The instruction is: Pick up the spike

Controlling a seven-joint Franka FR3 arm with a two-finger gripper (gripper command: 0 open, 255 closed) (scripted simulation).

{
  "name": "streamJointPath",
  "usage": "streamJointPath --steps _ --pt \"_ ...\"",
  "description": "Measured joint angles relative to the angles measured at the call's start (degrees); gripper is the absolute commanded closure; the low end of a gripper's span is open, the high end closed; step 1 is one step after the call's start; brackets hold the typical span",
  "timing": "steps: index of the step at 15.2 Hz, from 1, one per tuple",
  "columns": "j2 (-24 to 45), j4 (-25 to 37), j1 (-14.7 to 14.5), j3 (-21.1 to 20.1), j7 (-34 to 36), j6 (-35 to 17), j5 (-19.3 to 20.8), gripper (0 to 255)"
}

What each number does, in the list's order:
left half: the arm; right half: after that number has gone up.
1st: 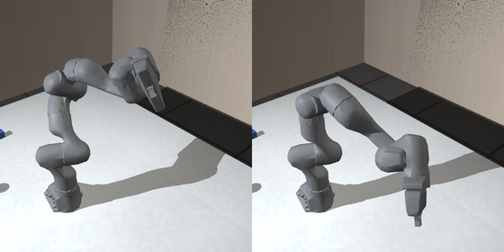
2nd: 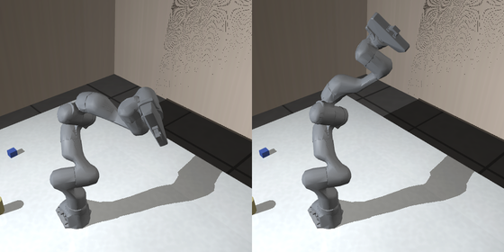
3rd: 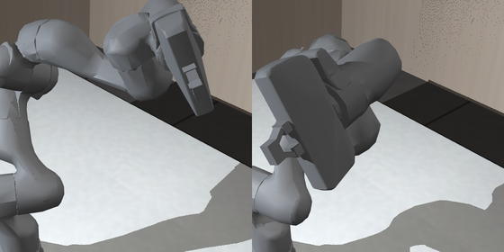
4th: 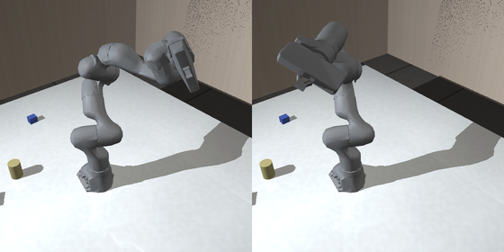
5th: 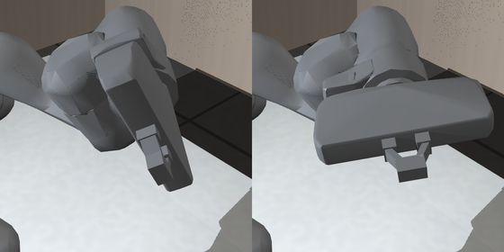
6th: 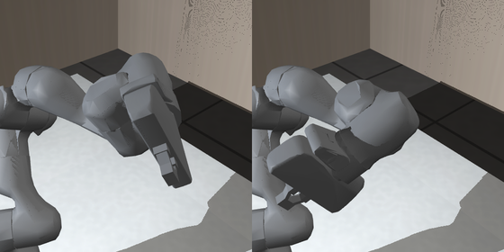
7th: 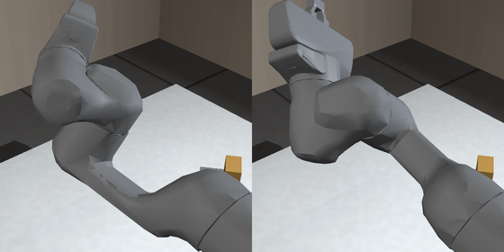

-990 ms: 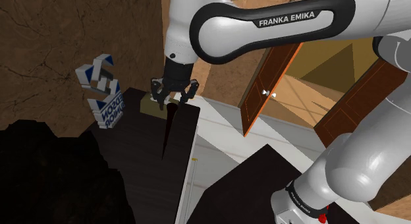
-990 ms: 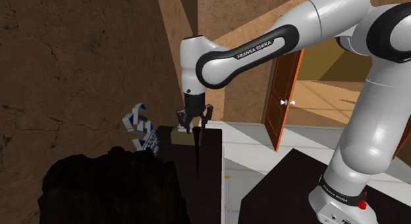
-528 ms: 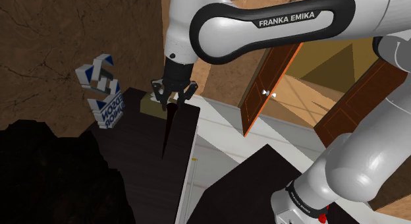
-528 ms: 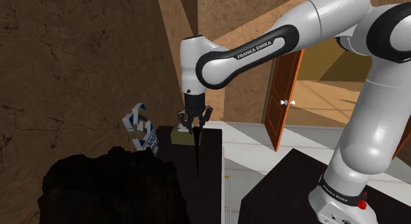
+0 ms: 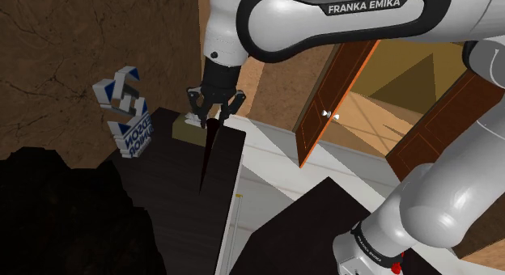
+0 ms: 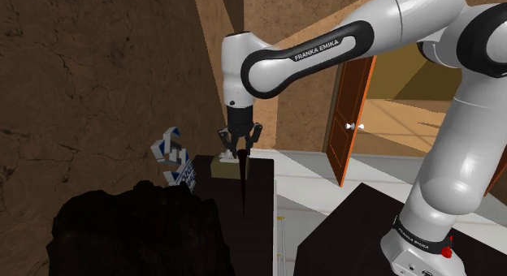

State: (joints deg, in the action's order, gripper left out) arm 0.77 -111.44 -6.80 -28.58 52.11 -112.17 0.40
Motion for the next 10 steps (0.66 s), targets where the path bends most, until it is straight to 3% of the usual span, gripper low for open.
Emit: streamJointPath --steps 10 --pt "-1.1 6.2 0.2 0.1 -0.5 7.1 -0.6 255"
